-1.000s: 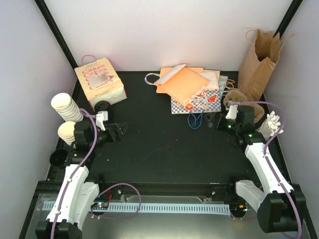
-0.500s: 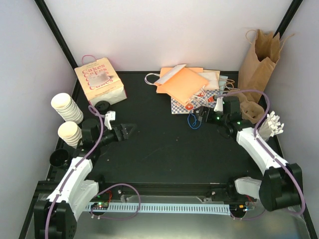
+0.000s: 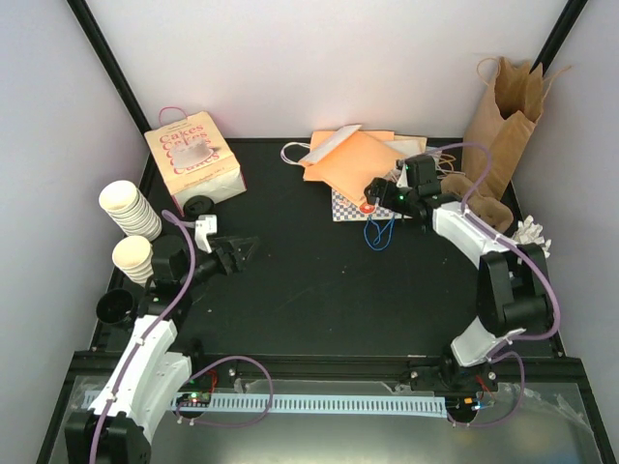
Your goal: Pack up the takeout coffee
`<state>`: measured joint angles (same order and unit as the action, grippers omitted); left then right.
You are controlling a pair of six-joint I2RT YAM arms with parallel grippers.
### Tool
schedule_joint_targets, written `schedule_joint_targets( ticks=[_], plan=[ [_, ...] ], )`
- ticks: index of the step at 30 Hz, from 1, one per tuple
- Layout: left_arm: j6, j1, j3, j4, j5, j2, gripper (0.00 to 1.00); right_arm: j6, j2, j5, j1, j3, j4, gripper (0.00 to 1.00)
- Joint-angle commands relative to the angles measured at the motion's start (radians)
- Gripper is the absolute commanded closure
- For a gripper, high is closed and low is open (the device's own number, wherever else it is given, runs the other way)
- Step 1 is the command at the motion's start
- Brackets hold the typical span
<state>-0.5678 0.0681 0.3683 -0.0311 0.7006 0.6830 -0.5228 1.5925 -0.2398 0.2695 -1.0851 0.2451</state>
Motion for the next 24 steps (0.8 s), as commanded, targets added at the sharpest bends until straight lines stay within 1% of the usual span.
schedule_joint_targets(
  ticks=[1, 8, 15, 21, 24],
  plan=[
    [0.043, 0.006, 0.027, 0.041, -0.031, 0.000, 0.01, -0.036, 0.067, 0.052, -0.005, -0.081, 0.004, 0.04],
    [0.043, 0.007, 0.036, 0.041, -0.027, 0.030, 0.01, -0.070, 0.168, -0.012, -0.045, -0.139, -0.036, 0.04],
    [0.053, 0.007, 0.047, 0.039, -0.035, 0.027, 0.01, -0.118, 0.273, -0.048, -0.048, -0.207, -0.063, 0.05],
    [0.059, 0.007, 0.058, 0.054, -0.047, 0.005, 0.01, -0.174, 0.320, -0.067, -0.049, -0.227, -0.120, 0.07],
    [0.067, 0.007, 0.063, 0.068, -0.057, -0.007, 0.01, -0.195, 0.339, -0.067, -0.049, -0.236, -0.141, 0.10]
  ],
)
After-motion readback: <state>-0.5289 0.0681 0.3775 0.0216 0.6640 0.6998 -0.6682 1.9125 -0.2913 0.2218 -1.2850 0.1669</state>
